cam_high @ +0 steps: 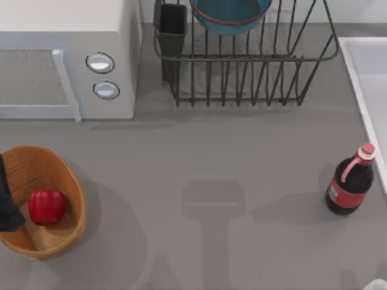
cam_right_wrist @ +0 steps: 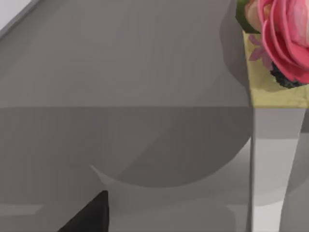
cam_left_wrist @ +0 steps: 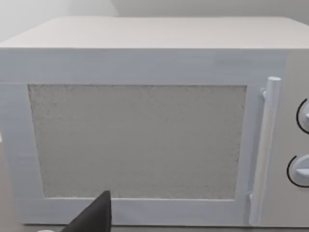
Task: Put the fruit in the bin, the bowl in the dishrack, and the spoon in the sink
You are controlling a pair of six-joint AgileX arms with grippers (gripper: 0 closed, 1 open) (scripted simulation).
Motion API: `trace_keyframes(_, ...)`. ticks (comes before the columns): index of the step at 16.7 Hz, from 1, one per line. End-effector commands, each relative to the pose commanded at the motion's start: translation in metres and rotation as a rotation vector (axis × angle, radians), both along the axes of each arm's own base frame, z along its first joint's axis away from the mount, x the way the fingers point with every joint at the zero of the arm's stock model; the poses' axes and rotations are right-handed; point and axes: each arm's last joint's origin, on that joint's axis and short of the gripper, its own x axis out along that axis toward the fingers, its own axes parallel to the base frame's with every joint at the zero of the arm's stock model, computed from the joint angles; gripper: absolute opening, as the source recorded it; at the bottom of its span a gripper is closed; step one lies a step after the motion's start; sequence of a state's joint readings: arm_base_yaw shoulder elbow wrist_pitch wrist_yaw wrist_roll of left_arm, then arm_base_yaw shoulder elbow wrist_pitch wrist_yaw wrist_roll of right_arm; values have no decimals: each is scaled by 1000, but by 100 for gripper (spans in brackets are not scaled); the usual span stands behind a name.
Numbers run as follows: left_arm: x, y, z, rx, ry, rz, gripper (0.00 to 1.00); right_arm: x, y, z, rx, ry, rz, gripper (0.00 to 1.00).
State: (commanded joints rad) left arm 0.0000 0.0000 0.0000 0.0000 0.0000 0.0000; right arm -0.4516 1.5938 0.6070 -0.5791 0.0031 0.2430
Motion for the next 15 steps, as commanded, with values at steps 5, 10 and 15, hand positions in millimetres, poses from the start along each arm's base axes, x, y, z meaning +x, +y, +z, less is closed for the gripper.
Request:
trace_keyframes(5,0,0,0,0,0,0,100,0,0,0,0,0,0,40)
trace_keyframes(10,0,0,0,0,0,0,100,0,0,0,0,0,0,2)
trace_keyframes(15,0,0,0,0,0,0,100,0,0,0,0,0,0,0)
